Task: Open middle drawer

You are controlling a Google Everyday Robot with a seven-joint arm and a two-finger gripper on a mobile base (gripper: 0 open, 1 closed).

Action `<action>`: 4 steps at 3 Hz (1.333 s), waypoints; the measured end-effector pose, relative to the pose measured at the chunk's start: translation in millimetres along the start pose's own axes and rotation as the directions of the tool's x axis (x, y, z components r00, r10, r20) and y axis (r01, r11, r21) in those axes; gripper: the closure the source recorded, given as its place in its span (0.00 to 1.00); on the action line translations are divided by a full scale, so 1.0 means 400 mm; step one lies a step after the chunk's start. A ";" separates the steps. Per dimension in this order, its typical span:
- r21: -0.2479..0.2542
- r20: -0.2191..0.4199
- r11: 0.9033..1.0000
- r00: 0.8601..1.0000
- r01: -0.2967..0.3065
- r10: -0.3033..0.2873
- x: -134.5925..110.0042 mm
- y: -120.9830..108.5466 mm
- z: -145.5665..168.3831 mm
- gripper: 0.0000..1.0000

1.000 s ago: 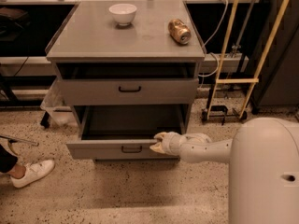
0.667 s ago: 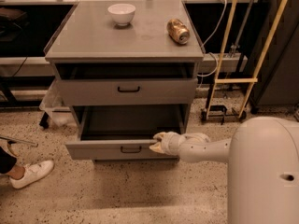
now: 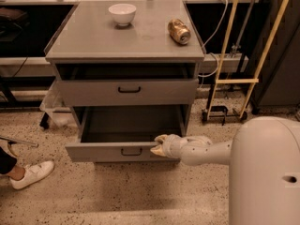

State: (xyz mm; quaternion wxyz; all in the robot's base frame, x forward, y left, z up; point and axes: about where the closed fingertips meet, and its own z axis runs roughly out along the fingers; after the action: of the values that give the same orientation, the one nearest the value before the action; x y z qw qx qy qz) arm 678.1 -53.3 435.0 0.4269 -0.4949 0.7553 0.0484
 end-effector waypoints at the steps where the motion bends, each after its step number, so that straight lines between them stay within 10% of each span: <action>1: 0.000 0.000 1.000 1.000 0.000 0.000 -0.005 0.001 0.001 1.00; 4: -0.026 0.014 1.000 1.000 0.006 -0.006 -0.002 0.056 -0.032 1.00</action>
Offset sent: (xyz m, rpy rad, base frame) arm -0.3414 -0.1035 -0.1656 0.1107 -0.0332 0.0388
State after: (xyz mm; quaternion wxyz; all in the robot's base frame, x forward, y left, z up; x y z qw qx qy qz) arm 653.0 -47.8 435.6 0.4260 -0.5022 0.7501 0.0604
